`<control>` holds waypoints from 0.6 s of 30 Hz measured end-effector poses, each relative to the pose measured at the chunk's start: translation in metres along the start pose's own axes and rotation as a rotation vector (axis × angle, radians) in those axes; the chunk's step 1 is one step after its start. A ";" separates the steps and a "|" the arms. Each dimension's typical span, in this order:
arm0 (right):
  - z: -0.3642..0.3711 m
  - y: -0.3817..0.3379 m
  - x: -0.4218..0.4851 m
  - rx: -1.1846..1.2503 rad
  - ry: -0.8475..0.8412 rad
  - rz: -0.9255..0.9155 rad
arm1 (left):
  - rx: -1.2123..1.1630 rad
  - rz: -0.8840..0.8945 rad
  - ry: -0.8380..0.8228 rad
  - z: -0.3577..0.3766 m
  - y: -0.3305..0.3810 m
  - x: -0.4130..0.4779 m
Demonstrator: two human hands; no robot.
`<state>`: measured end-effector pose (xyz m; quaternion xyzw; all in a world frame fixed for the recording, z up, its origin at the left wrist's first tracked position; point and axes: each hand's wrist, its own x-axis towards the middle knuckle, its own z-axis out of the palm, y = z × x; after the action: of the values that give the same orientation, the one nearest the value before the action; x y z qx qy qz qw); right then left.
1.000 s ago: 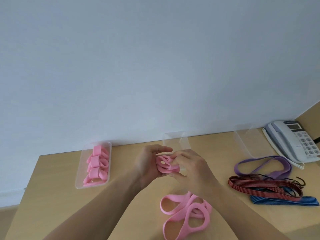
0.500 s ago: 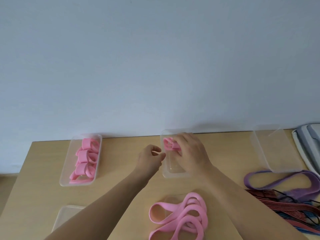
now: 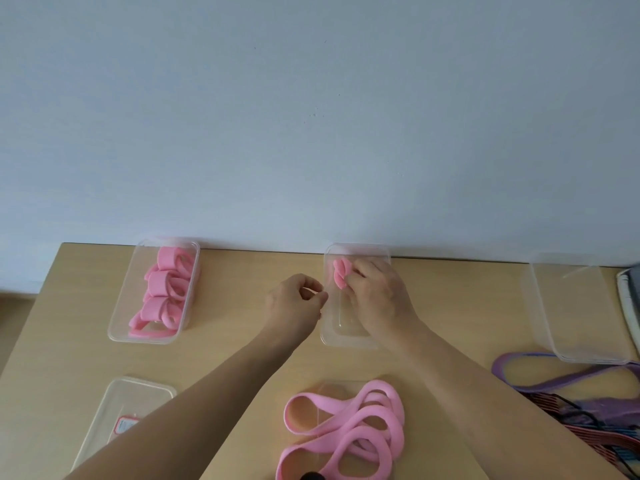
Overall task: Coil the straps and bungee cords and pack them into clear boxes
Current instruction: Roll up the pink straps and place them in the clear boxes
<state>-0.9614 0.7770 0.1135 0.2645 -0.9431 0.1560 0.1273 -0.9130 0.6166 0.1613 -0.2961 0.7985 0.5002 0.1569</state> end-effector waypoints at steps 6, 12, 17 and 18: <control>-0.025 -0.007 -0.002 -0.030 -0.170 0.019 | 0.102 0.123 0.022 -0.008 -0.001 -0.015; -0.058 -0.027 -0.036 0.073 -0.036 0.152 | 0.218 0.298 0.013 -0.020 -0.020 -0.042; -0.062 -0.054 -0.108 0.059 0.031 0.302 | 0.326 0.364 -0.025 -0.021 -0.054 -0.065; -0.062 -0.060 -0.124 0.029 -0.008 0.337 | 0.336 0.367 -0.032 -0.021 -0.062 -0.070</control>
<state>-0.8167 0.8075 0.1440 0.1049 -0.9723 0.1878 0.0919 -0.8184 0.6000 0.1652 -0.1081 0.9082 0.3851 0.1232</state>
